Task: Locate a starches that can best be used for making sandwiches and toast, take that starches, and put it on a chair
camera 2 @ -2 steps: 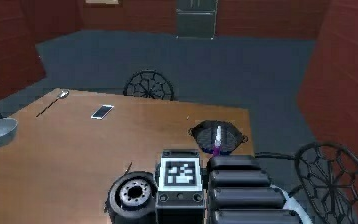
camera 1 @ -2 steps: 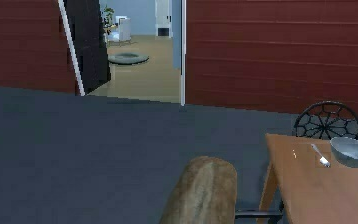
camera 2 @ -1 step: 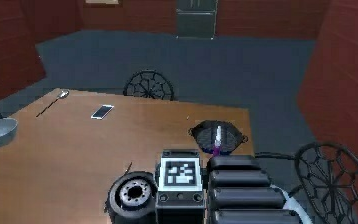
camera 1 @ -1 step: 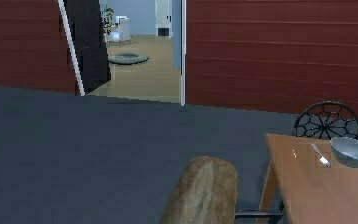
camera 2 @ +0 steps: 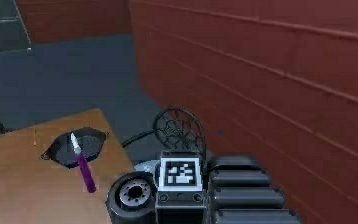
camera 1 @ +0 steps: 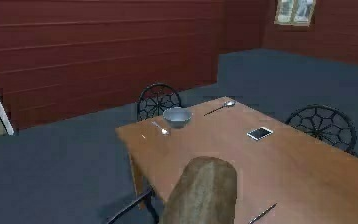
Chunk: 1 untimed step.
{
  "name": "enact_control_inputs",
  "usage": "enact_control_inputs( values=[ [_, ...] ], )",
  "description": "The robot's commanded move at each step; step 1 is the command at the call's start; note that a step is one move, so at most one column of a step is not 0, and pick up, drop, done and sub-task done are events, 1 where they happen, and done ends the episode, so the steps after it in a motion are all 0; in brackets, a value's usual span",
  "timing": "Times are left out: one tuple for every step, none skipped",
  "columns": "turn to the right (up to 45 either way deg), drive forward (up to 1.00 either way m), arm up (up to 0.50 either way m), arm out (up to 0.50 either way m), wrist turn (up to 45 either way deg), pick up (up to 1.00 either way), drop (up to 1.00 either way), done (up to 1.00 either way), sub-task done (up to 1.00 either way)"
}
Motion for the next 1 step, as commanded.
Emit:
enact_control_inputs(
  values=[
    [45.0,0.0,0.0,0.0,0.0,0.0,0.0,0.0,0.0]
  ],
)
